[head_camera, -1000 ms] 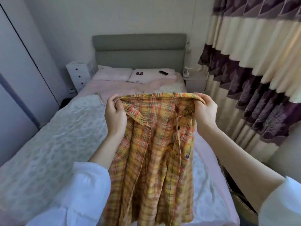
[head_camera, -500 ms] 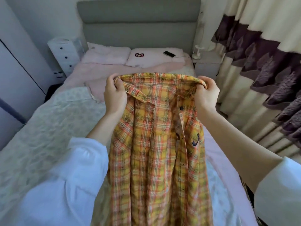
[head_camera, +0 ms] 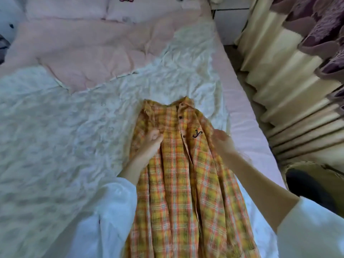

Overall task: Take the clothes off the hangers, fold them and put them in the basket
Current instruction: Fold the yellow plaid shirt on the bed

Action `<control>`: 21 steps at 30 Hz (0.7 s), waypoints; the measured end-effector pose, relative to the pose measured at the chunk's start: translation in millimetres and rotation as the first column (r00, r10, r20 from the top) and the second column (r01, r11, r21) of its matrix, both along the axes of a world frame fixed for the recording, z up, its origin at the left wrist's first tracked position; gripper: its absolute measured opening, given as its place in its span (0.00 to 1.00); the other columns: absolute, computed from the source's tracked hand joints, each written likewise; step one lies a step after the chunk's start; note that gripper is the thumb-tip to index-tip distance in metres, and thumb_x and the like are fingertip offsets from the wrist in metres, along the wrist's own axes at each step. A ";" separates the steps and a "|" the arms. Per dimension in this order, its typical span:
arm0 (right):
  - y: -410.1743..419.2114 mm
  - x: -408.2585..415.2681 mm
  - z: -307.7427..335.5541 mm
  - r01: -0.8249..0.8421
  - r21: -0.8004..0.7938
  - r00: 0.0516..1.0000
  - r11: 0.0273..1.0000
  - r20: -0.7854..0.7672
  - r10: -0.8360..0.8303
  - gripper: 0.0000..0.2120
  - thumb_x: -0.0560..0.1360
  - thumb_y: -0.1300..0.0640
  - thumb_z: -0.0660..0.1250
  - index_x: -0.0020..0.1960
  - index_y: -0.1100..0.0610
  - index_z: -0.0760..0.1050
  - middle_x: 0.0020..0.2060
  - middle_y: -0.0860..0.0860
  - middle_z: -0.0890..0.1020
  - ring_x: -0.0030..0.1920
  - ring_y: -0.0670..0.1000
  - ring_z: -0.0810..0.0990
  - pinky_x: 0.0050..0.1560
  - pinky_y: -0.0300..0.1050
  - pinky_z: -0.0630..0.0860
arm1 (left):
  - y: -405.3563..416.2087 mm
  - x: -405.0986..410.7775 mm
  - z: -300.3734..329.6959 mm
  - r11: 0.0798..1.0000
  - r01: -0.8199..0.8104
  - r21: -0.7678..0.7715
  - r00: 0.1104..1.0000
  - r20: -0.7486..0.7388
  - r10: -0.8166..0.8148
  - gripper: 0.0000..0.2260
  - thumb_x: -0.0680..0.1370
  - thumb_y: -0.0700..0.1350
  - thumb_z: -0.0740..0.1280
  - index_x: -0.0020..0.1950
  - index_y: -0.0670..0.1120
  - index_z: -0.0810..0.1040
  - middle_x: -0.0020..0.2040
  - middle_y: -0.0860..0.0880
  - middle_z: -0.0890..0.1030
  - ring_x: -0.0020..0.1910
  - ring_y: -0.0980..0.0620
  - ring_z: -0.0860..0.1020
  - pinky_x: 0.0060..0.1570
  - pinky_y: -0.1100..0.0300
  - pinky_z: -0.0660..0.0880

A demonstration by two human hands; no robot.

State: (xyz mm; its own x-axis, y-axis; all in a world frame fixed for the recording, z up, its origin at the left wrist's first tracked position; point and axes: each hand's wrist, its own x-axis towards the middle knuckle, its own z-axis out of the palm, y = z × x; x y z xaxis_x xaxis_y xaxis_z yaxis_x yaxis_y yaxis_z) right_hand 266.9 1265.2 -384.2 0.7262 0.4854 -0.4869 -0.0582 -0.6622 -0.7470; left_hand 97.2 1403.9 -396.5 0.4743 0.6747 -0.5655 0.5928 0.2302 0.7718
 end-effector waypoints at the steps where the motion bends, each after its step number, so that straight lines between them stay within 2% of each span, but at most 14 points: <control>1: -10.9 1.3 -14.2 0.007 -0.068 1.000 0.998 0.024 -0.006 0.20 0.78 0.64 0.56 0.70 0.59 0.67 0.60 0.61 0.76 0.39 0.56 0.76 0.35 0.44 0.74 | -8.1 -0.2 -11.4 0.999 0.015 -0.030 1.000 -0.016 -0.015 0.19 0.82 0.50 0.57 0.72 0.47 0.64 0.68 0.48 0.70 0.62 0.50 0.73 0.61 0.55 0.71; 2: -23.4 4.8 -34.7 0.023 -0.131 0.999 0.991 0.035 -0.019 0.21 0.77 0.65 0.56 0.69 0.60 0.68 0.56 0.60 0.77 0.35 0.54 0.74 0.30 0.42 0.70 | -19.5 2.9 -27.0 0.997 0.034 -0.064 0.999 -0.035 -0.036 0.18 0.82 0.49 0.57 0.71 0.47 0.66 0.66 0.48 0.71 0.59 0.51 0.74 0.58 0.56 0.72; 3: -36.7 8.8 -54.3 0.027 -0.185 0.999 0.982 0.046 -0.019 0.21 0.76 0.65 0.56 0.69 0.60 0.68 0.53 0.59 0.77 0.35 0.54 0.73 0.30 0.44 0.70 | -29.6 6.7 -40.9 0.995 0.049 -0.087 0.998 -0.047 -0.053 0.17 0.82 0.48 0.58 0.70 0.47 0.67 0.65 0.48 0.73 0.56 0.52 0.75 0.55 0.57 0.73; 6: -72.5 10.6 -99.1 -0.090 -0.349 0.994 0.933 0.022 0.105 0.20 0.77 0.57 0.60 0.69 0.58 0.66 0.59 0.57 0.75 0.45 0.55 0.76 0.39 0.44 0.72 | -59.1 16.1 -71.7 0.986 0.055 -0.159 0.995 -0.073 -0.067 0.16 0.82 0.46 0.58 0.69 0.45 0.69 0.62 0.48 0.76 0.54 0.52 0.77 0.55 0.57 0.75; 8: -91.9 12.6 -124.1 -0.139 -0.441 0.988 0.887 0.003 0.156 0.22 0.75 0.47 0.60 0.66 0.56 0.67 0.60 0.58 0.75 0.51 0.61 0.77 0.44 0.50 0.74 | -78.0 23.6 -88.4 0.981 0.074 -0.182 0.991 -0.098 -0.093 0.16 0.82 0.47 0.57 0.69 0.46 0.68 0.63 0.48 0.75 0.54 0.52 0.77 0.57 0.55 0.75; 9: -102.0 14.3 -135.0 -0.145 -0.471 0.987 0.870 -0.012 0.158 0.23 0.73 0.46 0.59 0.64 0.56 0.67 0.59 0.59 0.75 0.52 0.61 0.77 0.46 0.52 0.74 | -89.4 28.5 -97.4 0.980 0.089 -0.180 0.988 -0.111 -0.110 0.16 0.82 0.48 0.57 0.69 0.46 0.68 0.64 0.47 0.74 0.54 0.52 0.77 0.58 0.54 0.75; 11: -120.3 13.9 -151.0 -0.180 -0.492 0.983 0.852 -0.072 0.166 0.18 0.72 0.49 0.60 0.60 0.56 0.67 0.54 0.58 0.75 0.50 0.59 0.75 0.46 0.51 0.71 | -108.6 37.2 -109.4 0.983 0.108 -0.149 0.980 -0.151 -0.131 0.18 0.82 0.48 0.57 0.71 0.45 0.65 0.67 0.47 0.72 0.52 0.54 0.74 0.55 0.58 0.72; 13: -137.1 8.9 -158.6 -0.286 -0.524 0.958 0.802 -0.149 0.244 0.16 0.71 0.51 0.64 0.57 0.52 0.67 0.51 0.56 0.74 0.49 0.59 0.75 0.43 0.49 0.72 | -125.5 44.5 -117.7 0.986 0.121 -0.117 0.965 -0.218 -0.144 0.22 0.81 0.49 0.59 0.73 0.45 0.61 0.68 0.47 0.70 0.52 0.55 0.71 0.50 0.60 0.68; 15: -148.3 3.5 -162.0 -0.377 -0.567 0.924 0.732 -0.181 0.336 0.07 0.73 0.53 0.64 0.47 0.53 0.67 0.44 0.54 0.75 0.41 0.56 0.76 0.35 0.45 0.71 | -136.9 49.4 -125.0 0.989 0.132 -0.070 0.948 -0.283 -0.147 0.24 0.81 0.50 0.60 0.74 0.45 0.59 0.69 0.46 0.68 0.55 0.52 0.72 0.51 0.60 0.69; 16: -153.7 5.0 -165.6 -0.385 -0.575 0.920 0.722 -0.180 0.347 0.04 0.73 0.55 0.61 0.42 0.55 0.68 0.38 0.53 0.76 0.36 0.54 0.75 0.33 0.43 0.70 | -142.8 53.8 -128.1 0.990 0.139 -0.036 0.937 -0.319 -0.143 0.25 0.80 0.50 0.61 0.75 0.44 0.58 0.70 0.46 0.66 0.60 0.49 0.72 0.55 0.58 0.70; 18: -157.1 11.5 -164.6 -0.347 -0.557 0.936 0.755 -0.149 0.320 0.06 0.75 0.60 0.56 0.39 0.56 0.66 0.33 0.52 0.74 0.33 0.53 0.73 0.31 0.43 0.68 | -148.5 60.6 -131.5 0.990 0.136 0.036 0.918 -0.379 -0.113 0.26 0.80 0.49 0.61 0.75 0.44 0.58 0.72 0.44 0.63 0.67 0.43 0.69 0.63 0.52 0.70; 21: -157.9 33.7 -144.6 -0.113 -0.435 0.991 0.894 0.014 0.131 0.06 0.79 0.60 0.52 0.48 0.59 0.67 0.36 0.52 0.73 0.39 0.57 0.72 0.37 0.46 0.66 | -151.9 77.1 -126.1 0.967 0.142 0.211 0.900 -0.435 -0.037 0.25 0.79 0.48 0.62 0.74 0.44 0.59 0.71 0.43 0.61 0.66 0.41 0.68 0.61 0.48 0.72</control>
State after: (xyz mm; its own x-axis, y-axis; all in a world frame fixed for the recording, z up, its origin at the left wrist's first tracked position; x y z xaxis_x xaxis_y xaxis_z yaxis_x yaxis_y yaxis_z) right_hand 300.6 1107.3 -528.7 0.6990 0.3201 -0.6395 0.0686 -0.9201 -0.3856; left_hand 174.3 1252.0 -522.6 0.2890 0.7772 -0.5589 0.8846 0.0065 0.4664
